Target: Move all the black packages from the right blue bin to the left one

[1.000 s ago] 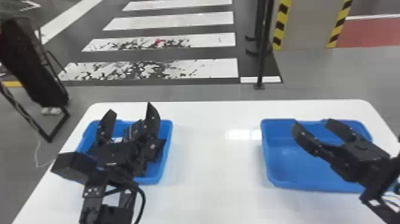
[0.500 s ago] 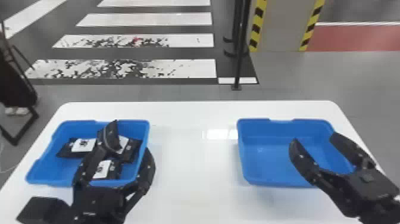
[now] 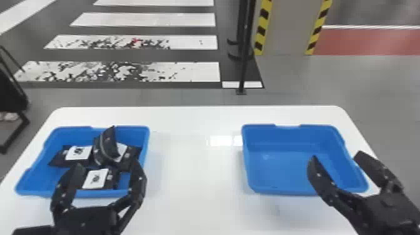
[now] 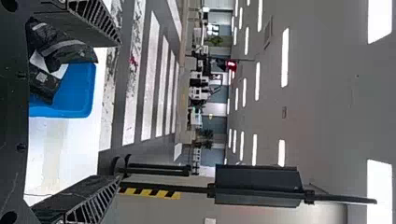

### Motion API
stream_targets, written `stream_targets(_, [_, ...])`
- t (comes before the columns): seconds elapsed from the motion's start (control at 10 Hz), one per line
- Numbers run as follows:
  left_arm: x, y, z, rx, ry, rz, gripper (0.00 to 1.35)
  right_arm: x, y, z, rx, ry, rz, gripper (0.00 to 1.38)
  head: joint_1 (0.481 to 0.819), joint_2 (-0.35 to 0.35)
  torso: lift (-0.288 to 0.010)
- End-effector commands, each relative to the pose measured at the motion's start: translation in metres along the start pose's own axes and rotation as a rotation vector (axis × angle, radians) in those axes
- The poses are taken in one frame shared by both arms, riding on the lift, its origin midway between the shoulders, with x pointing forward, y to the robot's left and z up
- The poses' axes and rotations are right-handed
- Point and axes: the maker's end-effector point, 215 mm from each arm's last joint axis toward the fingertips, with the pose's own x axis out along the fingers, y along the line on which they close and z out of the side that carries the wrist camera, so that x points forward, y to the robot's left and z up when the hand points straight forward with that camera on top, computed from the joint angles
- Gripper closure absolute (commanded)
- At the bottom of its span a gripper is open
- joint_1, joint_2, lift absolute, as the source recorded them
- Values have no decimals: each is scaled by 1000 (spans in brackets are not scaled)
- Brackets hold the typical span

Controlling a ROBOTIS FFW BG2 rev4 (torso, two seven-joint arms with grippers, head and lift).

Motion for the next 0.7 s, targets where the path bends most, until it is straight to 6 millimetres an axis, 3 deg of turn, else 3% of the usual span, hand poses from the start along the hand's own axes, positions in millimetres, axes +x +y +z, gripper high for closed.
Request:
stream_targets(0.0, [-1, -3, 1, -14, -3, -5, 13, -1, -1, 1, 6, -3, -7, 121, 695, 1, -132])
stream_targets(0.6, [3, -16, -1, -42, 9, -30, 24, -1, -3, 1, 14, -1, -18, 125, 695, -26, -132])
